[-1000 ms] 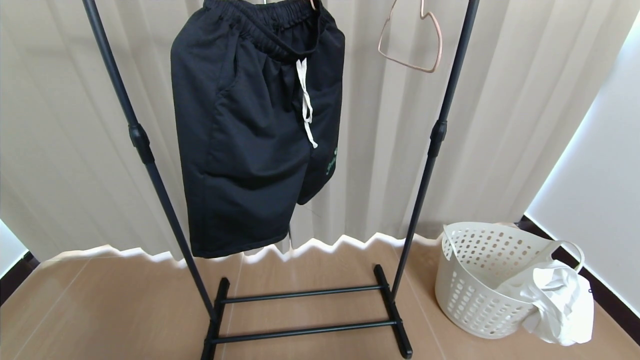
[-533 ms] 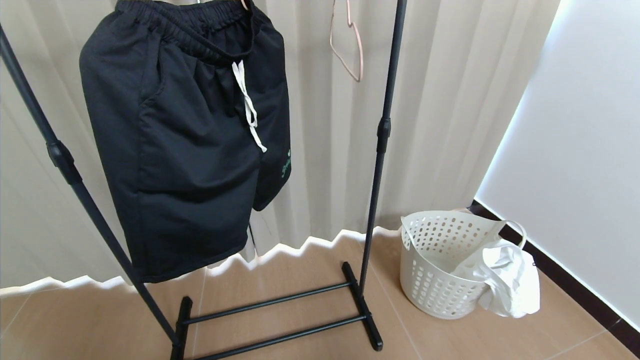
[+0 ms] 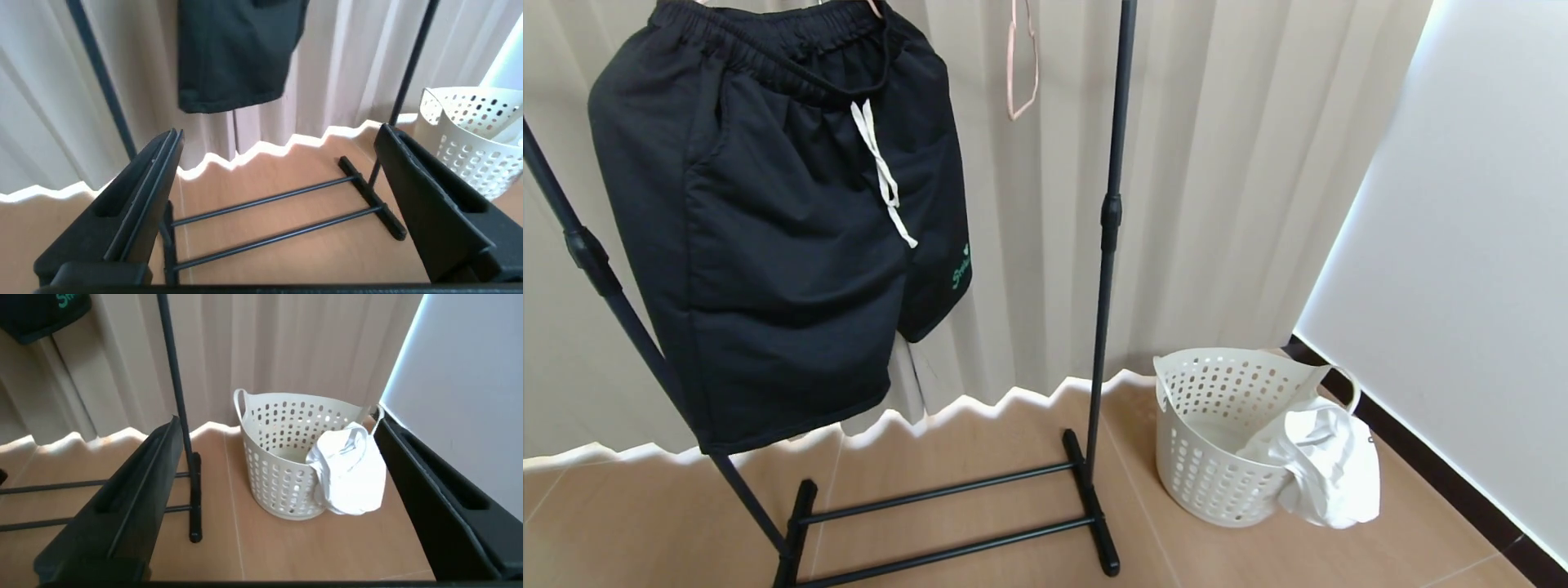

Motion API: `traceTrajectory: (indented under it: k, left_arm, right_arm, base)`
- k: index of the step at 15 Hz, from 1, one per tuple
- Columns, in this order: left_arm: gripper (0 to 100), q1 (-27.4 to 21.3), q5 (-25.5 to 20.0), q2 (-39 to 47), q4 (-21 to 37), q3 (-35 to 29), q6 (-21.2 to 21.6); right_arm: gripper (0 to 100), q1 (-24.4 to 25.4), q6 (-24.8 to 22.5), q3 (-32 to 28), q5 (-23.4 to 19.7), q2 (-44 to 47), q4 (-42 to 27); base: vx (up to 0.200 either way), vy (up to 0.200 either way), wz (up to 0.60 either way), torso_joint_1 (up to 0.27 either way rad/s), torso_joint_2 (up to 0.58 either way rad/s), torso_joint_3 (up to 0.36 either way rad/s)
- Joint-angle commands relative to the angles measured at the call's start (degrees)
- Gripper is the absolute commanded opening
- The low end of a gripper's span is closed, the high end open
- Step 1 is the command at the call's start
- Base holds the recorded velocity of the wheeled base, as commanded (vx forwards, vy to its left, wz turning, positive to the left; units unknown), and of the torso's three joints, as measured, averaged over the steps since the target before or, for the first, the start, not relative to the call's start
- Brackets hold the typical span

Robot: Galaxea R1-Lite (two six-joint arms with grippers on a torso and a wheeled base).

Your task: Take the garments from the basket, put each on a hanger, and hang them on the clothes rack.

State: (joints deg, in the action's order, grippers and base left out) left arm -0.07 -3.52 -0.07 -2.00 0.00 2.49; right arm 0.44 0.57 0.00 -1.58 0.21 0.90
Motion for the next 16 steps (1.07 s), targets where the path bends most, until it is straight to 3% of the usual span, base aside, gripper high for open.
traceTrajectory:
  k: [1, 3, 6, 9, 11, 16]
  left_arm:
    - [100, 0.0, 0.0, 0.1, 0.0, 0.0, 0.1]
    - [100, 0.0, 0.0, 0.1, 0.0, 0.0, 0.0]
    - [100, 0.0, 0.0, 0.1, 0.0, 0.0, 0.0]
    - [100, 0.0, 0.0, 0.1, 0.0, 0.0, 0.0]
    - [100, 0.0, 0.0, 0.1, 0.0, 0.0, 0.0]
    - [100, 0.0, 0.0, 0.1, 0.0, 0.0, 0.0]
  right_arm:
    - [100, 0.0, 0.0, 0.0, 0.0, 0.1, 0.1]
    - [100, 0.0, 0.0, 0.0, 0.0, 0.1, 0.1]
    - [100, 0.0, 0.0, 0.0, 0.0, 0.1, 0.1]
    - [100, 0.0, 0.0, 0.0, 0.0, 0.1, 0.1]
    - [100, 0.0, 0.0, 0.0, 0.0, 0.1, 0.1]
    - [100, 0.0, 0.0, 0.0, -0.1, 0.1, 0.1]
  base:
    - [0.000, -0.200, 0.00, 0.007, 0.01, 0.002]
    - [0.000, -0.200, 0.00, 0.002, 0.00, 0.002]
    - [0.200, 0.000, 0.00, 0.001, 0.00, 0.002]
    - [0.200, 0.000, -0.60, 0.004, 0.00, 0.010]
    - [0.200, 0.000, 0.00, 0.007, 0.00, 0.005]
    - [0.000, 0.000, -0.24, 0.003, 0.00, 0.000]
